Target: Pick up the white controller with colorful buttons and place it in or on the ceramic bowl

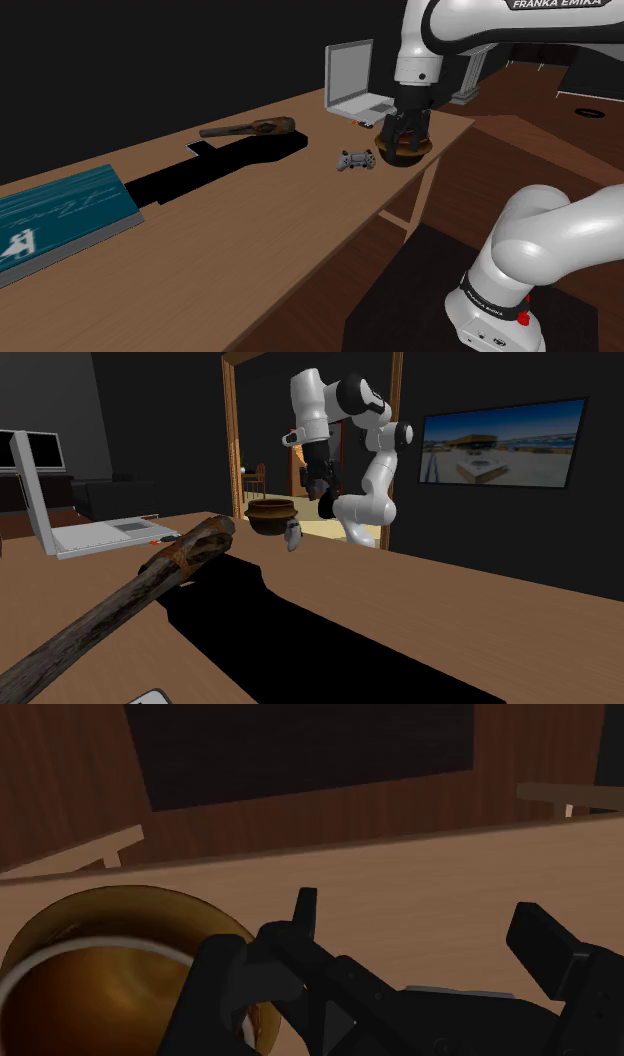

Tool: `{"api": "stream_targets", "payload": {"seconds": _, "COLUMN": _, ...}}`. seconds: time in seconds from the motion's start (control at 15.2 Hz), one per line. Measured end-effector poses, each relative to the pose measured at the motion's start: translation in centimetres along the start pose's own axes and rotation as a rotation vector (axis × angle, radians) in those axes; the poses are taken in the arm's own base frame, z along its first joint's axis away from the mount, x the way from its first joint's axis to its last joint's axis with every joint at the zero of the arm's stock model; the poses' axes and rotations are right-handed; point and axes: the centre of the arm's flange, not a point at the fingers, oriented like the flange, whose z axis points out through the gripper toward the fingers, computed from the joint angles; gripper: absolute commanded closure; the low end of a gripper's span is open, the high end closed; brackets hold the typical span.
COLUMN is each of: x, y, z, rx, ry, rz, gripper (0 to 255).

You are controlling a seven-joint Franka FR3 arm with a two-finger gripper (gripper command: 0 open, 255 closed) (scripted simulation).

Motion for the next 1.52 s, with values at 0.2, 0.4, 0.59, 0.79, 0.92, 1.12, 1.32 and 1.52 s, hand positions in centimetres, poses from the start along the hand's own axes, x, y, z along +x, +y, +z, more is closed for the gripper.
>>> {"api": "stream_targets", "payload": {"seconds": 0.2, "x": 1.1, "y": -0.1, "z": 0.5, "rx": -0.027, "ry": 0.025, "rz": -0.073, "gripper": 0}}
{"api": "stream_targets", "payload": {"seconds": 0.4, "x": 3.5, "y": 0.1, "z": 1.5, "rx": -0.089, "ry": 0.085, "rz": -0.246, "gripper": 0}}
{"api": "stream_targets", "payload": {"seconds": 0.59, "x": 6.1, "y": -0.6, "z": 2.5, "rx": -0.157, "ry": 0.150, "rz": -0.433, "gripper": 0}}
{"api": "stream_targets", "payload": {"seconds": 0.79, "x": 7.2, "y": -1.0, "z": 3.4, "rx": -0.189, "ry": 0.183, "rz": -0.525, "gripper": 0}}
{"api": "stream_targets", "payload": {"seconds": 0.92, "x": 7.6, "y": -0.8, "z": 4.4, "rx": -0.193, "ry": 0.187, "rz": -0.535, "gripper": 0}}
{"api": "stream_targets", "payload": {"seconds": 1.12, "x": 8.0, "y": -0.6, "z": 5.8, "rx": -0.195, "ry": 0.188, "rz": -0.539, "gripper": 0}}
{"api": "stream_targets", "payload": {"seconds": 1.32, "x": 8.2, "y": -0.5, "z": 6.4, "rx": -0.195, "ry": 0.193, "rz": -0.538, "gripper": 0}}
{"api": "stream_targets", "payload": {"seconds": 1.52, "x": 8.2, "y": -0.4, "z": 6.4, "rx": -0.195, "ry": 0.197, "rz": -0.538, "gripper": 0}}
